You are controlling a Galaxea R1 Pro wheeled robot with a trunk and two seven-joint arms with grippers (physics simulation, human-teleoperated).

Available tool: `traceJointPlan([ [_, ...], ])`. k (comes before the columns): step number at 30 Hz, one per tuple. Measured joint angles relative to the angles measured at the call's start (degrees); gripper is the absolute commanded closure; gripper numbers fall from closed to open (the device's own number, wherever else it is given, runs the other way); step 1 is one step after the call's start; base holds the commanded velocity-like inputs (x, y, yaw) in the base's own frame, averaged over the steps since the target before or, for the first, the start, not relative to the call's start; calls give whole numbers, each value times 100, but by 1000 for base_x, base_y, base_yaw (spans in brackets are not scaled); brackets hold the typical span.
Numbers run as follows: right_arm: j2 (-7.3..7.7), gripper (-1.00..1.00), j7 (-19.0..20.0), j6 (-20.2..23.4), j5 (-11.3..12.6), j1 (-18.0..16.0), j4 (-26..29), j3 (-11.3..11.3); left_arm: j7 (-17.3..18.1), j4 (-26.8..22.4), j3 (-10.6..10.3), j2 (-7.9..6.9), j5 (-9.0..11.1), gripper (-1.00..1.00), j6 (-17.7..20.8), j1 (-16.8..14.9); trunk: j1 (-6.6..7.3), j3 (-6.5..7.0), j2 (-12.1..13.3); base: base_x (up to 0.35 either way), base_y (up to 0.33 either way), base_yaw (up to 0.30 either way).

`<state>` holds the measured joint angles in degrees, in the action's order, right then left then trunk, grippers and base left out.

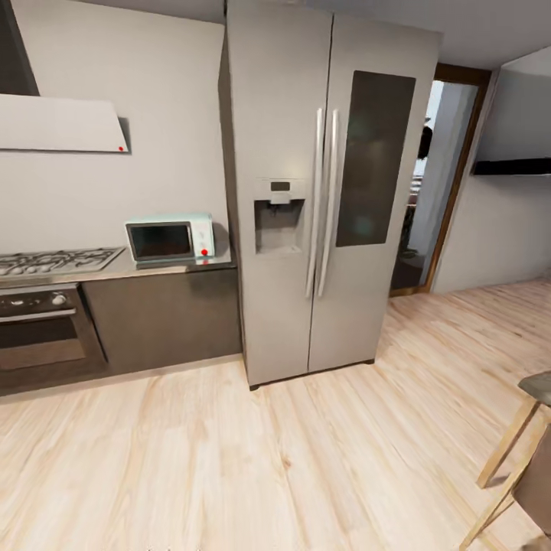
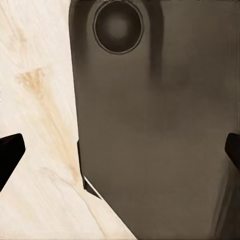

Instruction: Put the three can of soda from the living room inside the tash can in the kitchen.

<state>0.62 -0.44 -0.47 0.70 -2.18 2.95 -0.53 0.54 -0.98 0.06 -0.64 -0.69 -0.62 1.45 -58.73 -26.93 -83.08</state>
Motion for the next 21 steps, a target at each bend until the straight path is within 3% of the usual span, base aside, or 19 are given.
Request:
traceJointPlan([
  [5,42,-100,0,29,9,-28,20,-6,2,-98,2,-4,6,-100,8,-9,0,0,0,-317,115,-291],
  [15,132,-100,4,56,17,-51,114,-16,27,-774,40,-4,61,-100,64,-117,0,0,0,-224,192,-291],
  [21,256,-100,20,71,21,-92,313,-28,40,-1105,175,-7,636,-100,412,-481,0,1,0,-43,122,-291],
])
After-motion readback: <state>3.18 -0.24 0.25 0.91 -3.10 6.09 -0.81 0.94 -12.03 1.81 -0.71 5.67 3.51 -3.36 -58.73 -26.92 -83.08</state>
